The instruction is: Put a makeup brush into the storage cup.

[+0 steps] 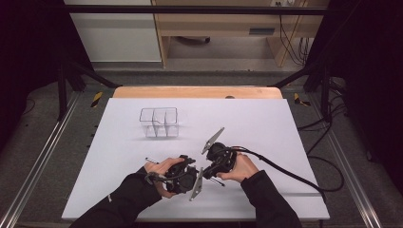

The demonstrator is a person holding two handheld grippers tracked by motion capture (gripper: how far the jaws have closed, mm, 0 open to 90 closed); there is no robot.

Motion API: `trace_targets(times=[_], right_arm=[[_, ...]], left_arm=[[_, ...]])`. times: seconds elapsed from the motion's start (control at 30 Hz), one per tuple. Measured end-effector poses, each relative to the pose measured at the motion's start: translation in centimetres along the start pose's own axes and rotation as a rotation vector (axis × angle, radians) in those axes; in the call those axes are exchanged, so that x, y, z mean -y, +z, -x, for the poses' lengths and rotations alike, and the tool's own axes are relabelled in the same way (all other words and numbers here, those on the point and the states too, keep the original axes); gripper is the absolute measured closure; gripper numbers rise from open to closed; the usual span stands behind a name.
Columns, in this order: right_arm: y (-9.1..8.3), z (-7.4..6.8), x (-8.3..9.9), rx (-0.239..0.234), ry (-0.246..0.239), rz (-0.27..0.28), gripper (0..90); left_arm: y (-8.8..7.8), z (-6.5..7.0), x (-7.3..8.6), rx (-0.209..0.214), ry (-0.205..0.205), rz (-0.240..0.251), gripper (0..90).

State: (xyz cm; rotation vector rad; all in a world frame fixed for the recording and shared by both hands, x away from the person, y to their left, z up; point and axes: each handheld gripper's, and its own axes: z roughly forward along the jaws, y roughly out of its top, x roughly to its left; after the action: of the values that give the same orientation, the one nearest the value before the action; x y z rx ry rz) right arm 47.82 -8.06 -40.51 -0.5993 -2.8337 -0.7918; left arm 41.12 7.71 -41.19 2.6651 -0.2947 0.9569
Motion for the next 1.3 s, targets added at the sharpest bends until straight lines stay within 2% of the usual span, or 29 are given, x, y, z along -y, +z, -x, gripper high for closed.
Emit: trace_targets(times=[0.33,0.67,1.03,1.3], right_arm=[[0.1,-0.16,-0.02,-0.023,-0.002,0.001,84.2],[-0.01,-0.6,0.03,-0.031,-0.018,-0.003,84.2],[-0.09,-0.63,0.05,-0.031,-0.027,0.001,83.8],[-0.33,-0.66,0.09,-0.013,-0.031,0.02,82.3]], left_arm=[[0.13,0.27,-0.5,-0.019,0.057,-0.005,54.8],[0.18,0.6,-0.72,0.005,0.098,-0.001,73.5],[0.22,0.89,-0.72,0.019,0.131,-0.016,79.8],[0.26,0.92,-0.68,0.031,0.124,-0.018,82.6]])
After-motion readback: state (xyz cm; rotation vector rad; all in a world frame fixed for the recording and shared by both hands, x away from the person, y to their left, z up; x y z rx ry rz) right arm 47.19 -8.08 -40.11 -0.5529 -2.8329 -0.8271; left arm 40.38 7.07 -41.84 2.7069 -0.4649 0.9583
